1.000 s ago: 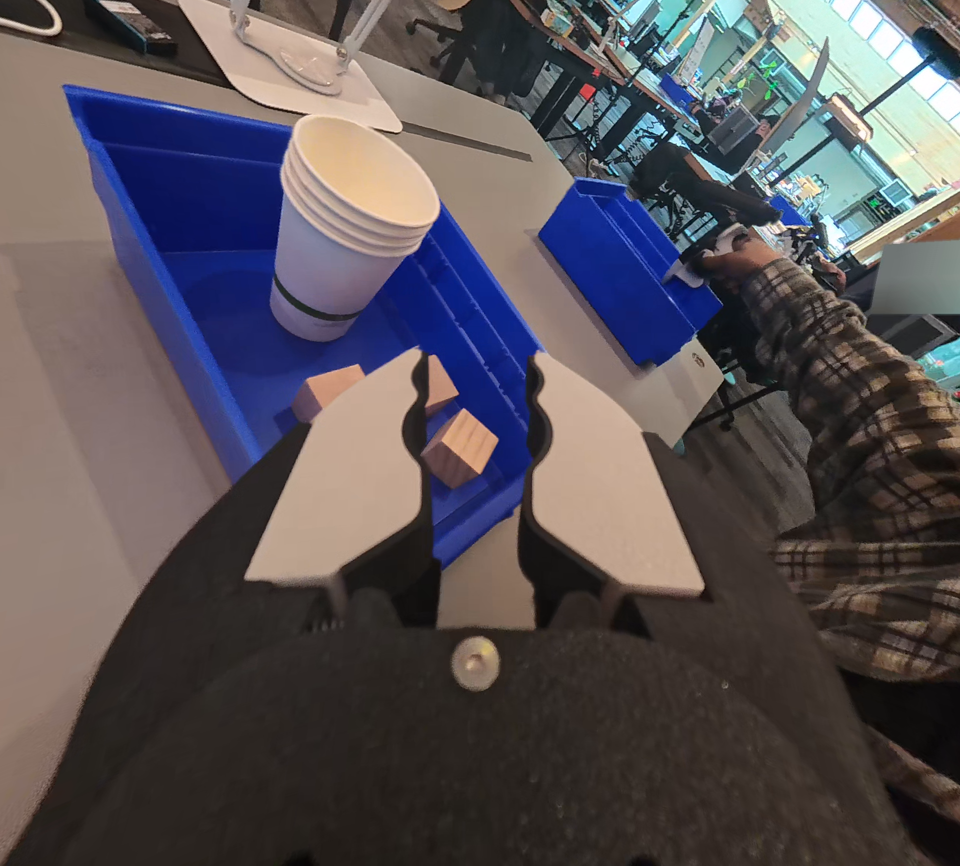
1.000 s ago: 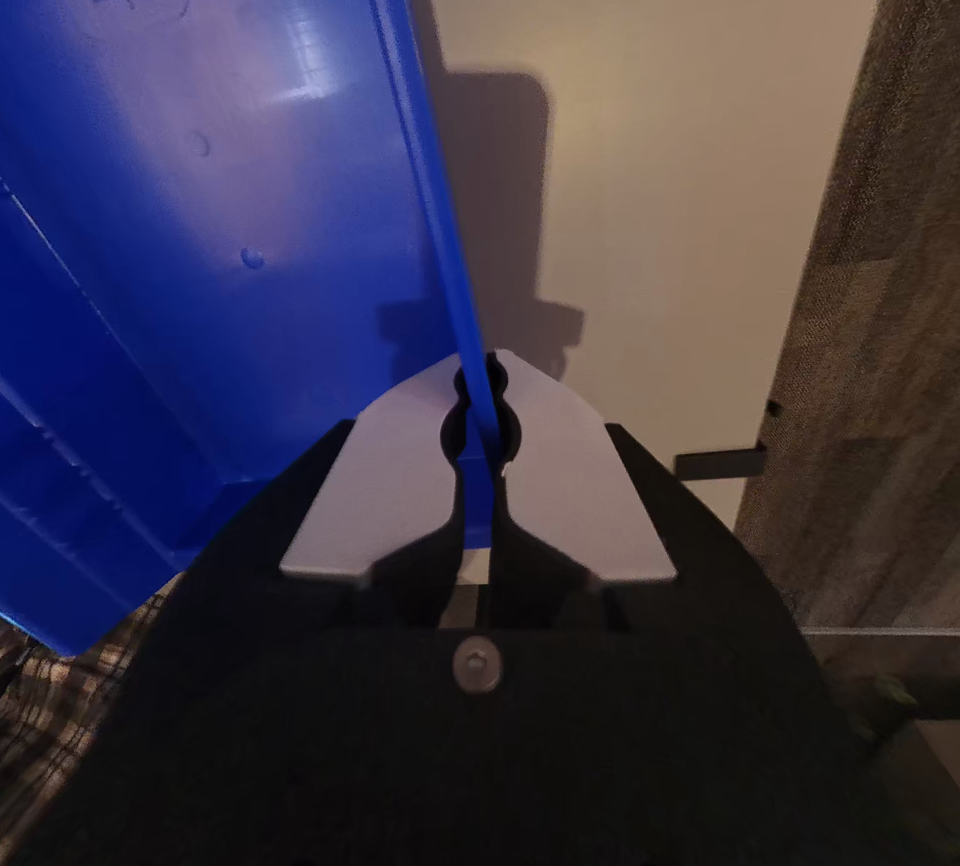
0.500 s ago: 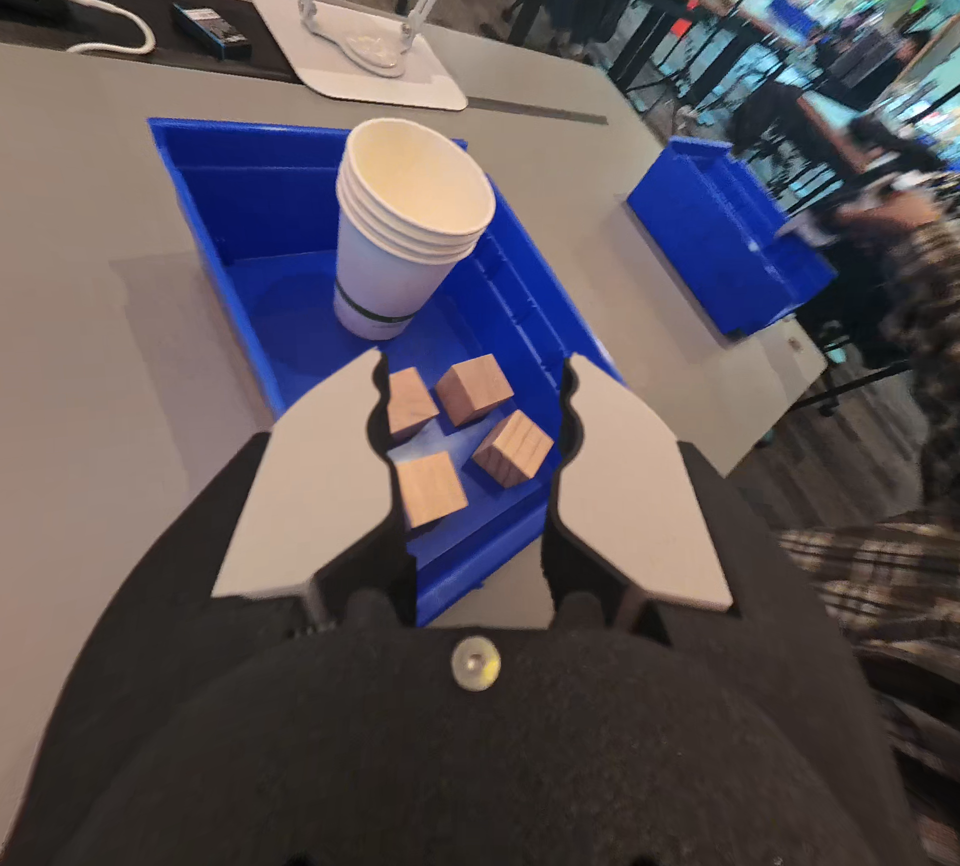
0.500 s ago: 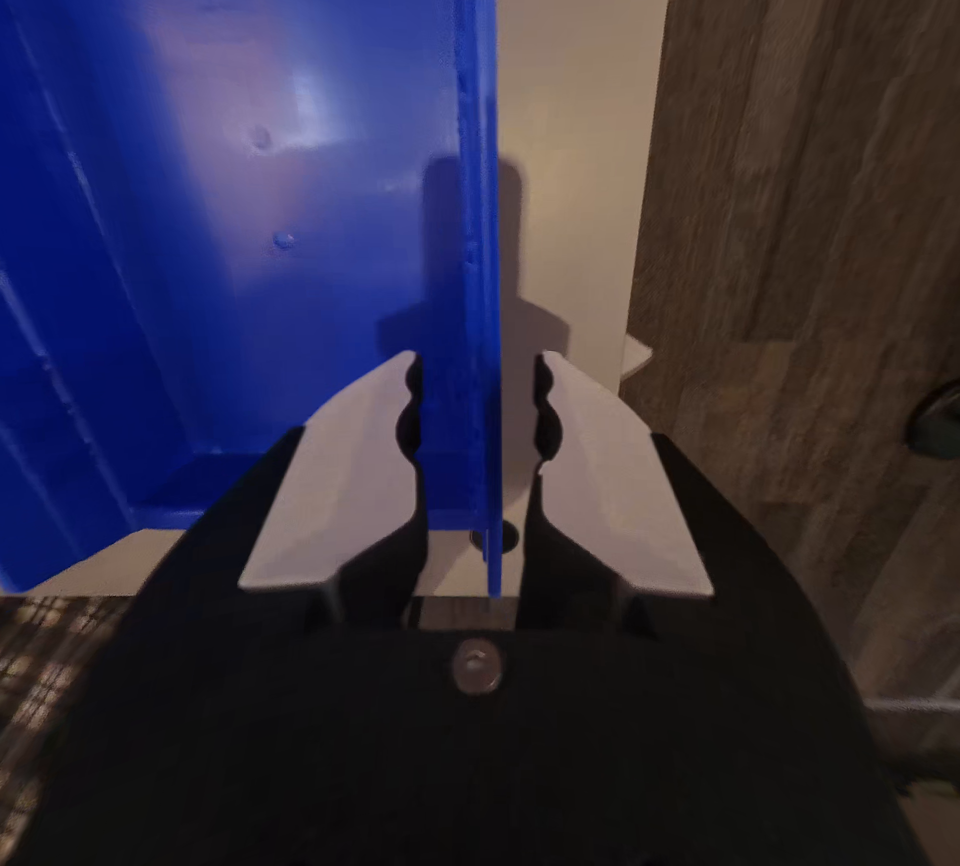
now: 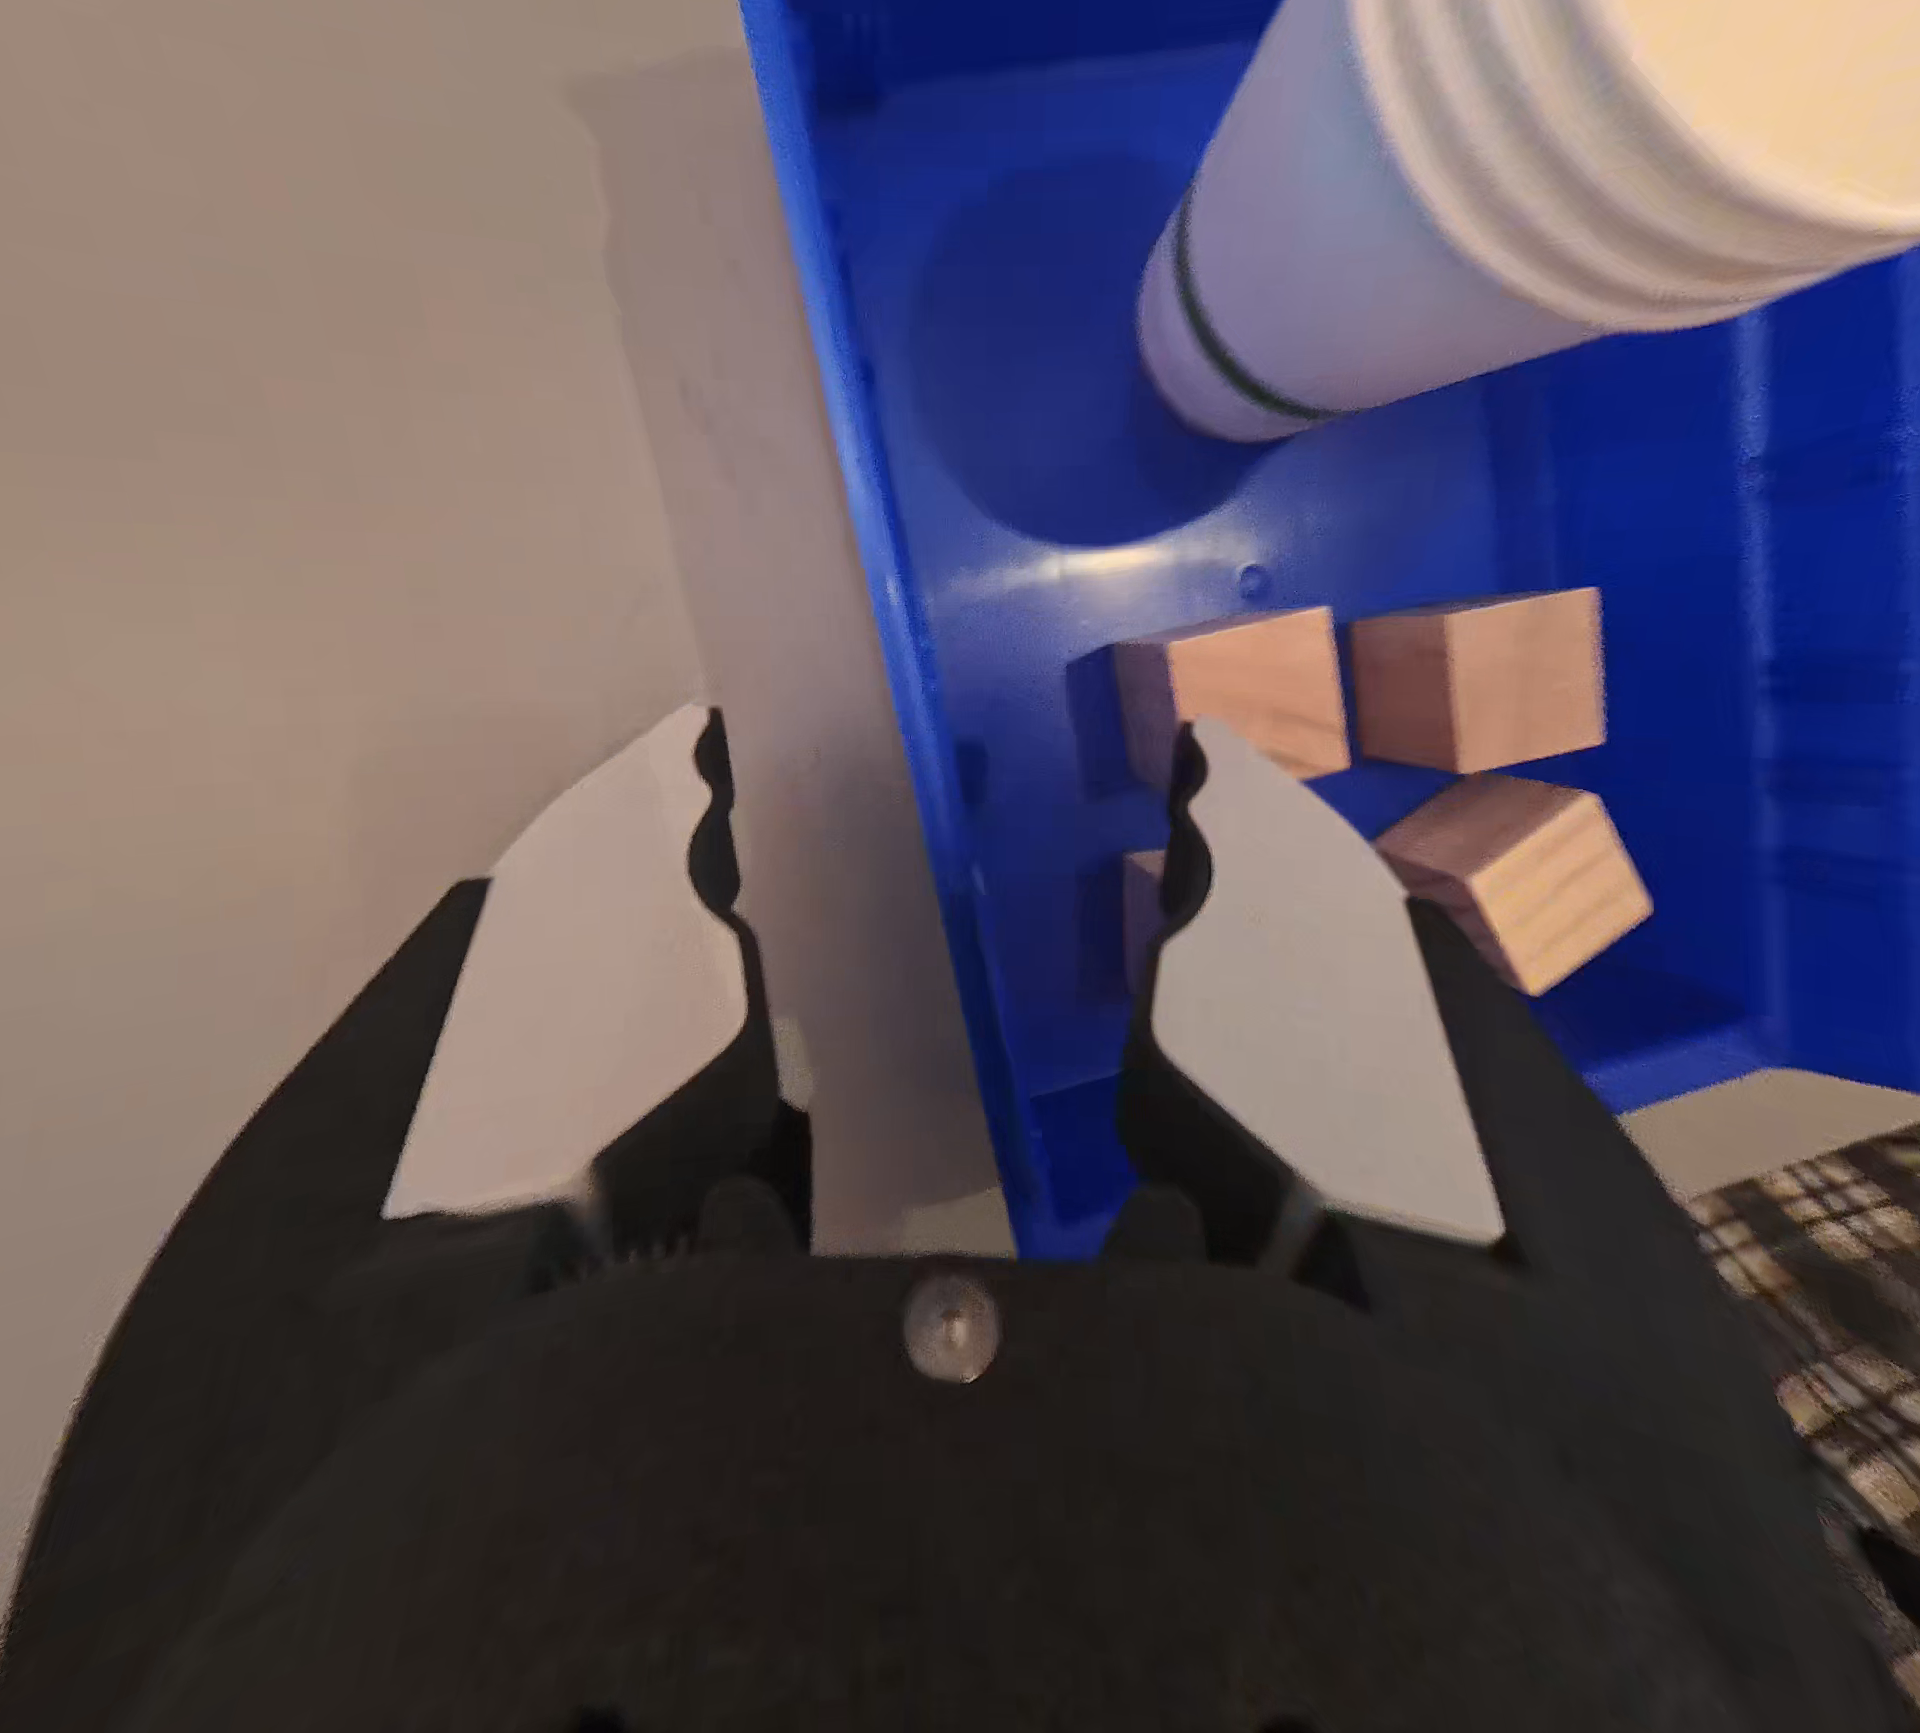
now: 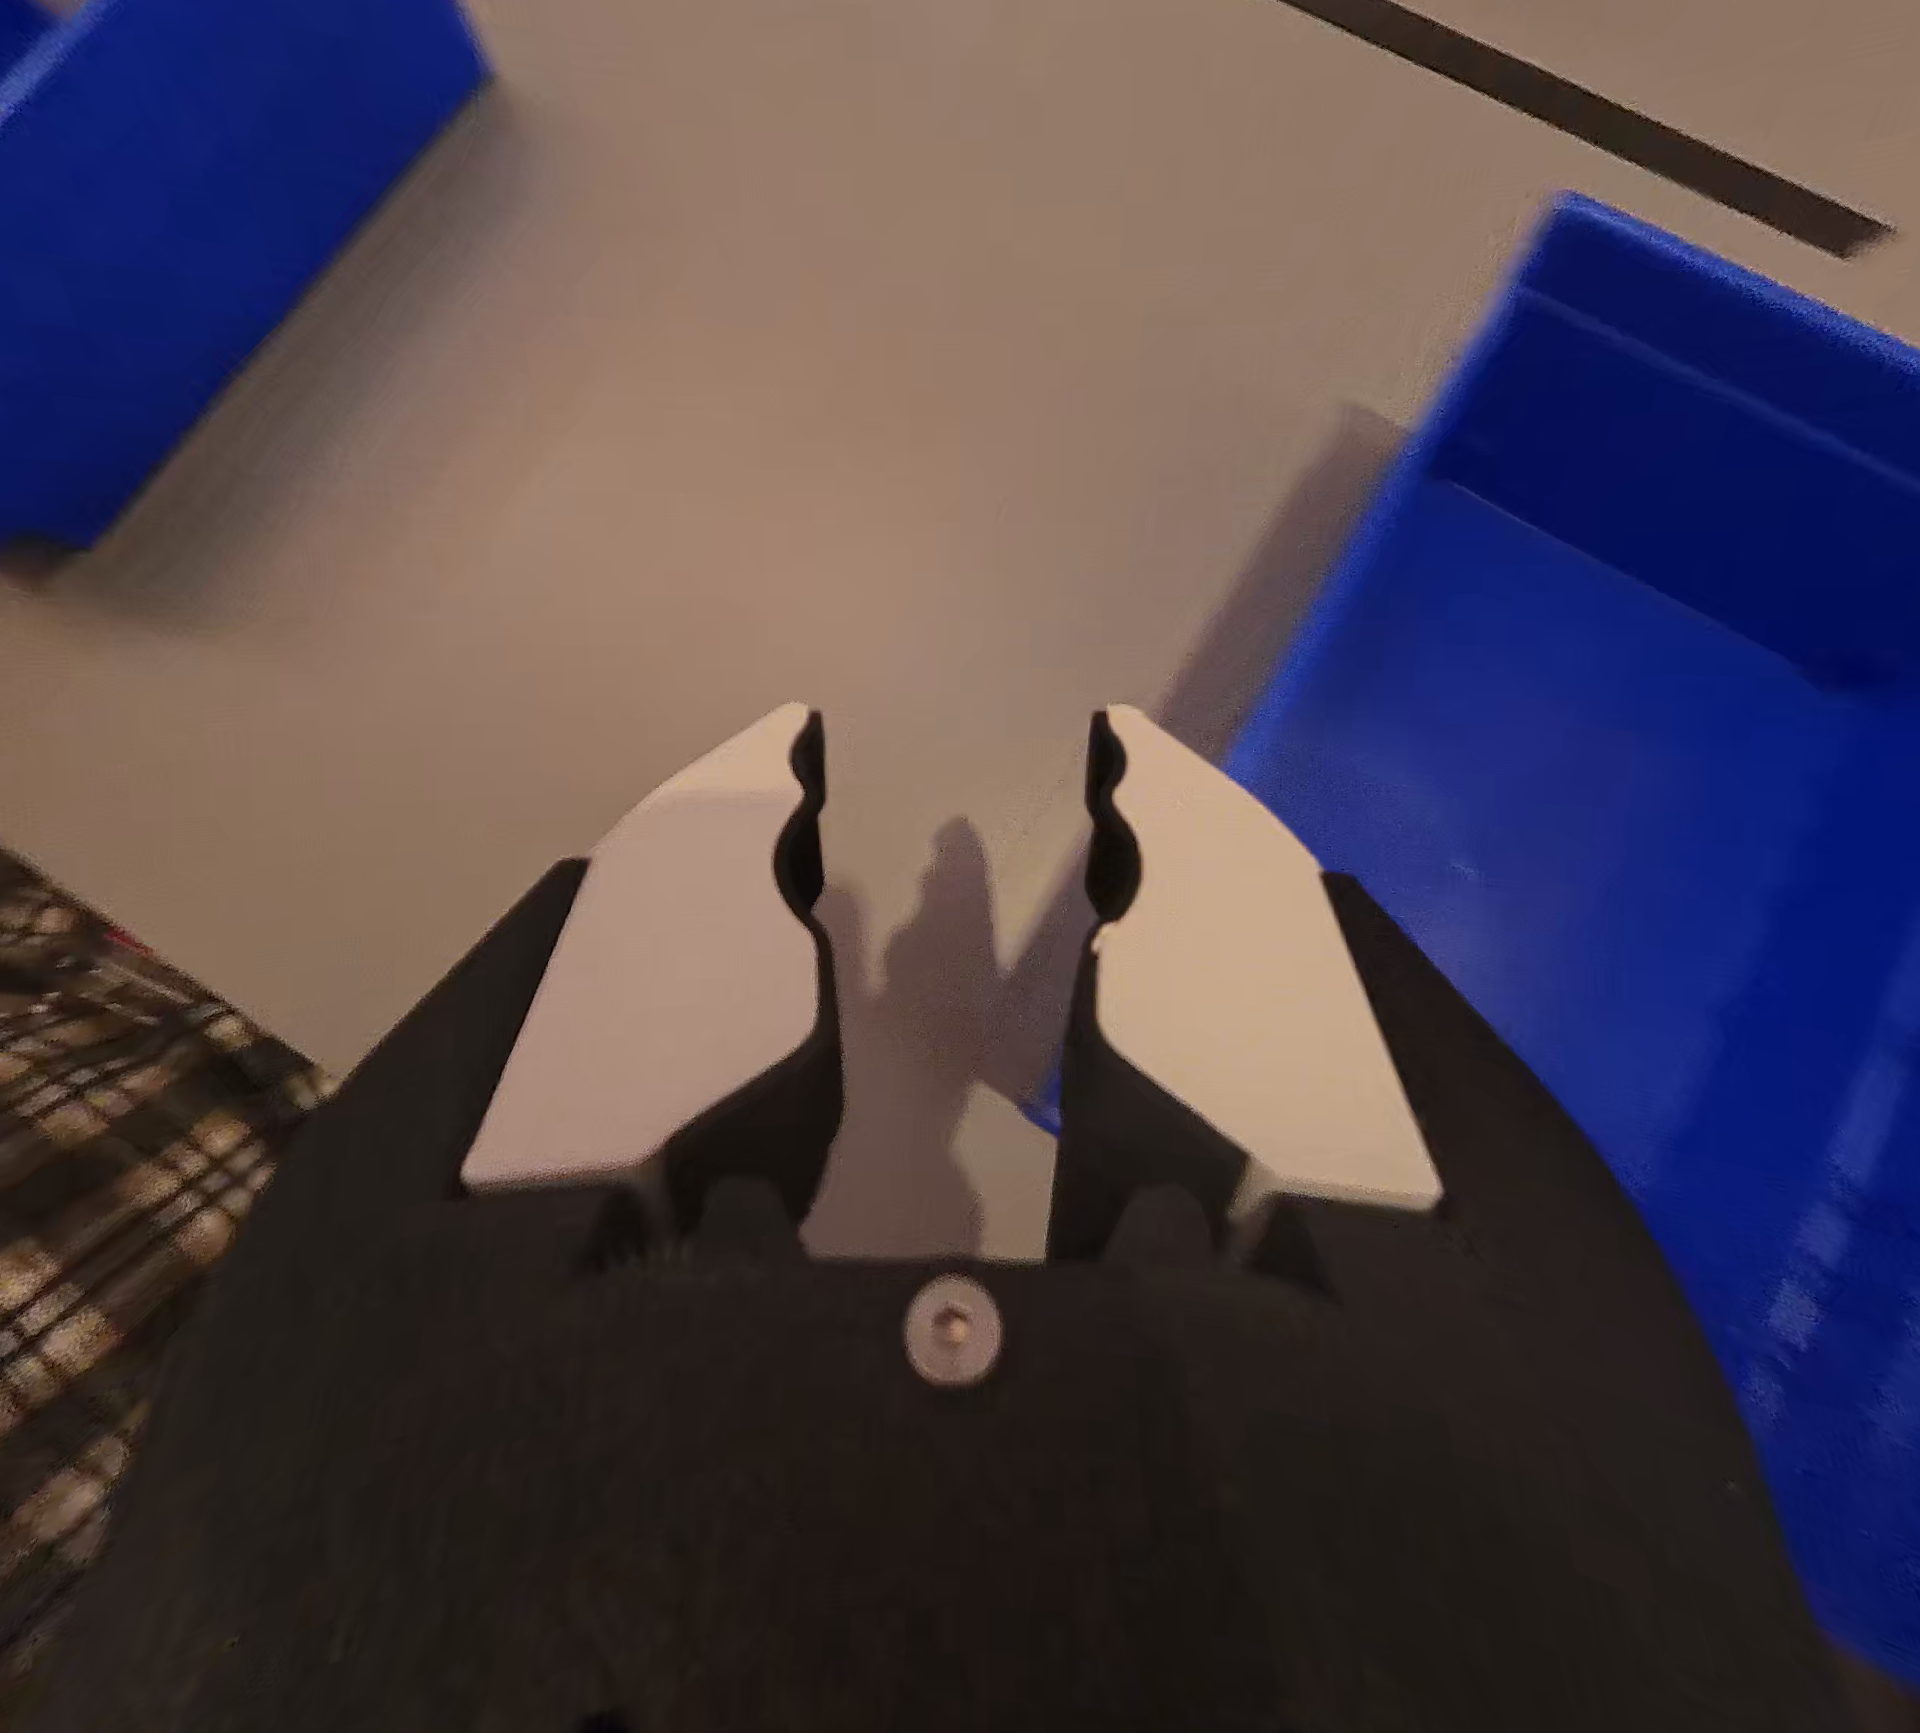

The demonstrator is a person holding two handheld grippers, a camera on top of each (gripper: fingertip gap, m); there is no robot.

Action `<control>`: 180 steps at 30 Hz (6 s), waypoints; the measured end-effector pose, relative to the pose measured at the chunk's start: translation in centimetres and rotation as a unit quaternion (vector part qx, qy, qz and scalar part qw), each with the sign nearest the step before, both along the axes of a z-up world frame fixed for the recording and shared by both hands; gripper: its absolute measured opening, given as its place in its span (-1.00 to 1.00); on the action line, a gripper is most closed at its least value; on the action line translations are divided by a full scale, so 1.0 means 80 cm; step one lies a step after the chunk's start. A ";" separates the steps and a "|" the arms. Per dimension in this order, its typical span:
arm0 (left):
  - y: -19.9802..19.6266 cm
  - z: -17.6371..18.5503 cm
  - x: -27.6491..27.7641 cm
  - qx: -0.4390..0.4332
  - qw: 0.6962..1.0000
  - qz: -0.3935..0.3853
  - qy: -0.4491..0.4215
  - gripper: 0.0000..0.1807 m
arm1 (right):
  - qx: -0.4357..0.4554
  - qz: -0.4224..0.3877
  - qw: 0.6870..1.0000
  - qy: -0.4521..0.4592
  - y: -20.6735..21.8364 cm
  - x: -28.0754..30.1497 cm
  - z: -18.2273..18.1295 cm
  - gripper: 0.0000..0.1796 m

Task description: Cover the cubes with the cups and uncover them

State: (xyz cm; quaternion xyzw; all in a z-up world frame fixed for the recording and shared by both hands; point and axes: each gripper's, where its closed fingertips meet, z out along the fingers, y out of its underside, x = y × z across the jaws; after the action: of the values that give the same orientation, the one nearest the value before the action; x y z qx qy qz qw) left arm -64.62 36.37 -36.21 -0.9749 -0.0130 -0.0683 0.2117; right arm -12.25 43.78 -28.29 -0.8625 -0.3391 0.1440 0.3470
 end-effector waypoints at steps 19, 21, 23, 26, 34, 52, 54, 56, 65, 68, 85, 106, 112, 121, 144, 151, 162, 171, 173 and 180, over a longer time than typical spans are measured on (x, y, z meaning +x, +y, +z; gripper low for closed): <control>-0.022 -0.051 -0.069 -0.130 0.991 0.022 -0.025 -0.97 | 0.126 0.157 0.964 0.174 0.068 -0.188 -0.060 -0.77; -0.025 -0.050 -0.094 -0.130 0.991 0.031 -0.021 -0.96 | 0.139 0.159 0.962 0.174 0.064 -0.187 -0.057 -0.77; -0.027 -0.050 -0.119 -0.129 0.990 0.042 -0.024 -0.96 | 0.142 0.161 0.961 0.173 0.060 -0.188 -0.057 -0.77; -0.030 -0.049 -0.158 -0.129 0.990 0.051 -0.021 -0.96 | 0.126 0.165 0.962 0.178 0.052 -0.194 -0.062 -0.77; -0.032 -0.048 -0.253 -0.128 0.989 0.075 -0.021 -0.96 | 0.132 0.160 0.966 0.157 0.057 -0.197 -0.074 -0.79; -0.042 -0.047 -0.348 -0.128 0.990 0.058 -0.022 -0.96 | 0.105 0.158 0.972 0.139 0.061 -0.198 -0.098 -0.81; -0.042 -0.047 -0.348 -0.128 0.990 0.057 -0.021 -0.95 | 0.103 0.159 0.972 0.138 0.060 -0.199 -0.098 -0.81; -0.042 -0.047 -0.348 -0.128 0.990 0.058 -0.022 -0.95 | 0.103 0.159 0.972 0.137 0.060 -0.199 -0.098 -0.81; -0.031 -0.023 -0.353 -0.047 0.995 0.081 -0.031 -0.74 | 0.101 0.159 0.972 0.140 0.059 -0.199 -0.098 -0.80; -0.033 0.003 -0.370 0.009 0.993 0.114 -0.022 -0.58 | 0.104 0.155 0.972 0.143 0.060 -0.197 -0.094 -0.80; -0.052 0.231 -0.106 0.363 0.929 -0.073 -0.001 -0.31 | 0.138 0.118 0.973 0.142 0.052 -0.173 -0.066 -0.61; -0.019 0.164 -0.188 0.187 0.965 -0.170 0.073 -0.20 | 0.138 0.013 0.976 0.171 -0.113 -0.015 -0.045 -0.06; -0.018 0.145 -0.203 0.122 0.958 -0.242 0.098 -0.28 | 0.121 0.016 0.977 0.176 -0.121 -0.012 -0.063 -0.05; -0.052 0.093 -0.199 0.056 0.950 -0.294 0.088 -0.28 | 0.110 0.035 0.982 0.151 -0.123 -0.025 -0.077 -0.06; -0.109 0.002 -0.251 -0.036 0.986 0.149 0.058 -0.33 | 0.107 0.061 0.979 0.163 -0.129 -0.052 -0.067 -0.06; -0.117 -0.038 -0.263 -0.093 0.982 0.138 0.093 -0.27 | 0.108 0.057 0.978 0.171 -0.131 -0.041 -0.069 -0.07; -0.116 -0.052 -0.260 -0.143 0.982 0.086 0.087 -0.51 | 0.112 0.060 0.975 0.184 -0.132 -0.039 -0.063 -0.12; -0.052 0.101 -0.184 0.001 0.985 -0.118 0.129 -0.51 | 0.114 0.059 0.971 0.203 -0.141 -0.031 -0.058 -0.14; -0.028 0.121 -0.130 0.034 0.958 -0.242 0.151 -0.51 | 0.112 0.059 0.969 0.210 -0.143 -0.031 -0.055 -0.14; 0.030 0.070 0.004 0.040 0.836 -0.518 0.177 -0.51 | 0.109 0.046 0.974 0.195 -0.154 -0.022 -0.049 -0.15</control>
State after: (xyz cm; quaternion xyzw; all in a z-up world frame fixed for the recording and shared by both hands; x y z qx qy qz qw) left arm -64.31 38.80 -30.60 -0.8254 0.5339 0.0056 0.1834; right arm -13.99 31.45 -32.19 -0.7580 -0.3177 0.2876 0.4917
